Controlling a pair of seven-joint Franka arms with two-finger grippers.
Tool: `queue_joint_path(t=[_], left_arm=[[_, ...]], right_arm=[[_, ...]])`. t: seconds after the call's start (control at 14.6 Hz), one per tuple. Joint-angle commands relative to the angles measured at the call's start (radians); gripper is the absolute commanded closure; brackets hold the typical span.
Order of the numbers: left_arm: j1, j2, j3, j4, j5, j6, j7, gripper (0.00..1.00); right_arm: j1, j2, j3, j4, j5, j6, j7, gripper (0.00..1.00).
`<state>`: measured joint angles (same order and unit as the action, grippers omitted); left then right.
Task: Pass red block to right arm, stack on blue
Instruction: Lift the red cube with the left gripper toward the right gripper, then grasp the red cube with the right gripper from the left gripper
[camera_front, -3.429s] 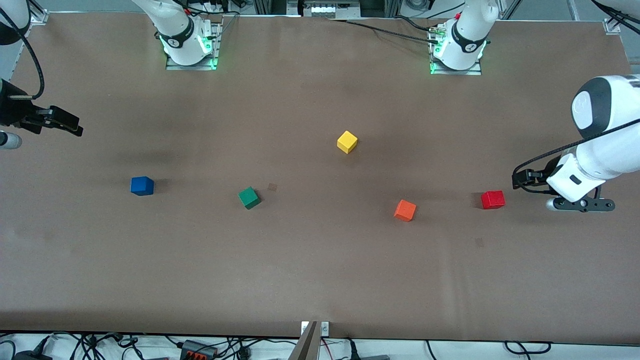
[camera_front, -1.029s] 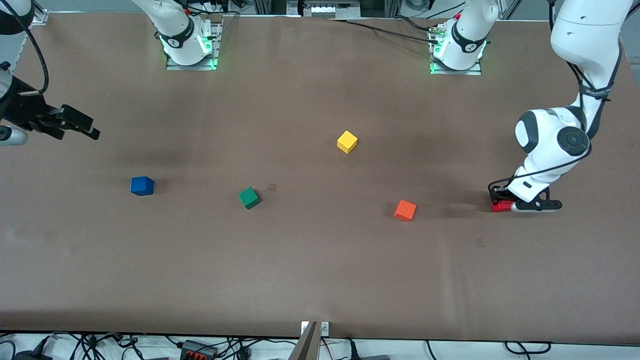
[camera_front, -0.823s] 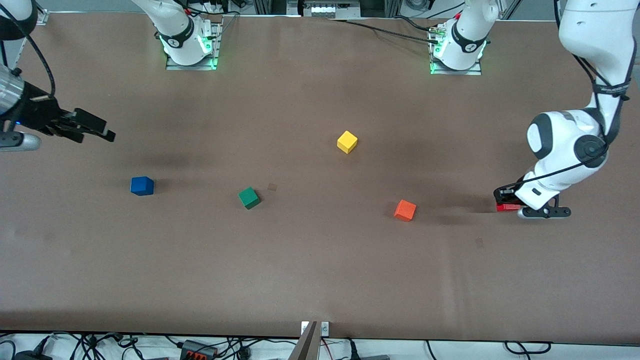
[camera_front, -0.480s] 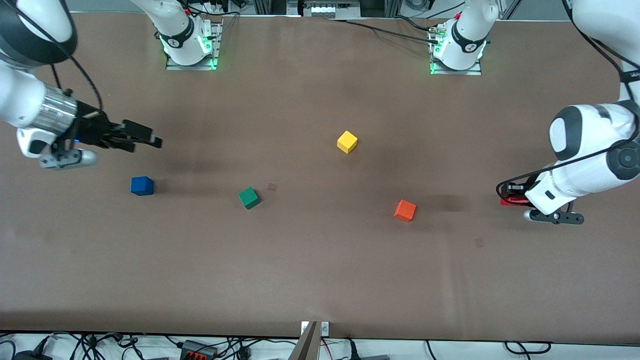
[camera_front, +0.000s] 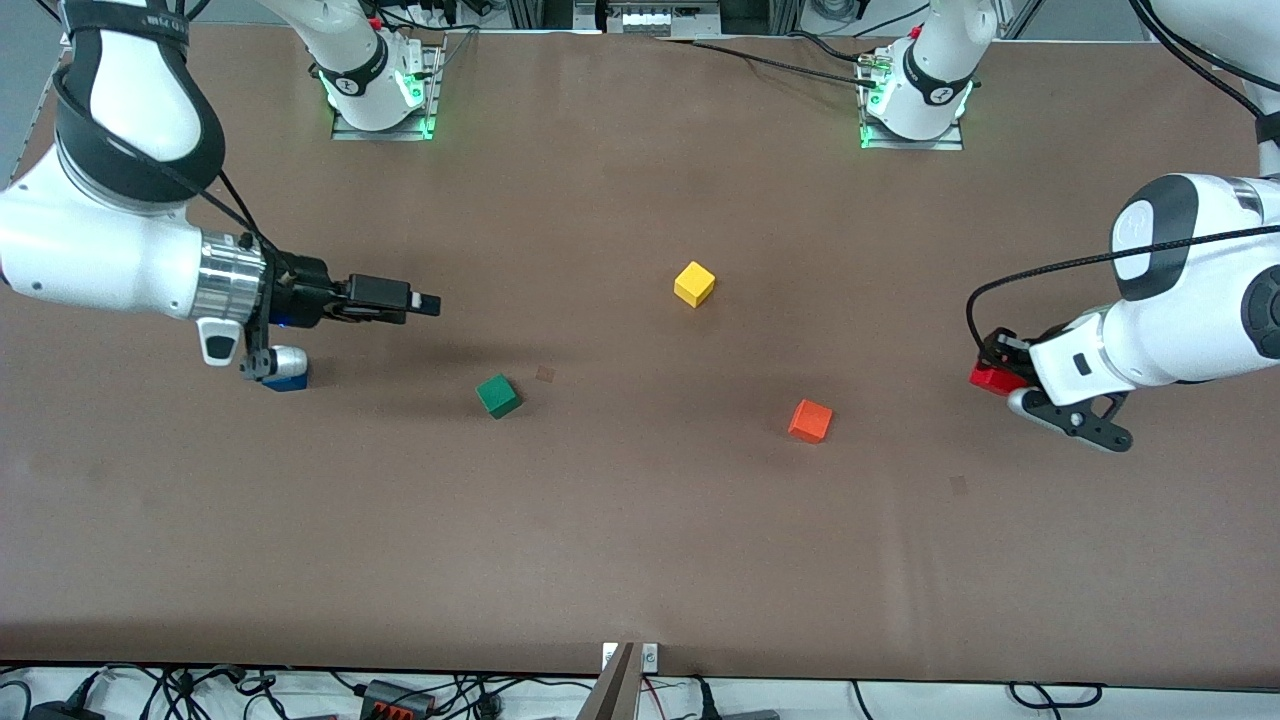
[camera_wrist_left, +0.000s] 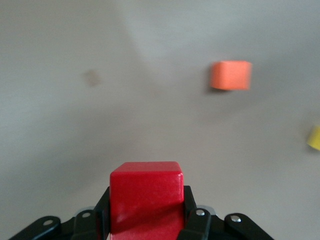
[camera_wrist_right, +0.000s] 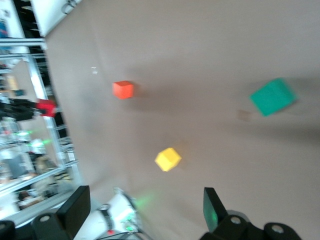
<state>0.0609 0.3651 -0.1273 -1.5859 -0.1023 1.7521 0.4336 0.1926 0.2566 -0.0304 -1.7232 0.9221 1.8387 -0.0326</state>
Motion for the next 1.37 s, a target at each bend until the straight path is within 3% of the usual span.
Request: queue_joint_path(t=[0.0,0.14,0.34,0.48,0.69,0.96,1.1,1.3], left_arm=[[0.002,0.015,-0.005,0.027,-0.120,-0.037,0.263,0.91],[0.004,0.023,-0.023,0.024,-0.248,-0.037,0.403,0.90],[0.000,0.038,-0.086,0.021,-0.446,-0.031,0.618,0.91],[-0.001,0.049,-0.126,0.021,-0.631,-0.007,0.738,0.90],[-0.054,0.066,-0.152,0.014,-0.897,0.124,1.014,0.90],[-0.206,0.066,-0.152,-0.028,-1.224,0.381,1.334,0.92],[-0.268,0.067,-0.153,-0.048,-1.432,0.492,1.526,0.92],[-0.322,0.084,-0.152,-0.071,-1.727,0.549,1.773,0.92]], right_arm=[[0.011,0.046,-0.008,0.034,0.142,-0.013,-0.021,0.00],[0.034,0.047,-0.008,0.034,0.223,-0.016,-0.036,0.00],[0.048,0.070,-0.006,0.034,0.279,-0.019,-0.040,0.00],[0.050,0.093,-0.006,0.034,0.346,-0.027,-0.070,0.00],[0.047,0.128,-0.010,0.034,0.463,-0.065,-0.144,0.00],[0.039,0.177,-0.011,0.034,0.612,-0.136,-0.210,0.00],[0.041,0.193,-0.011,0.034,0.627,-0.138,-0.216,0.00],[0.045,0.199,-0.010,0.036,0.627,-0.139,-0.230,0.00]])
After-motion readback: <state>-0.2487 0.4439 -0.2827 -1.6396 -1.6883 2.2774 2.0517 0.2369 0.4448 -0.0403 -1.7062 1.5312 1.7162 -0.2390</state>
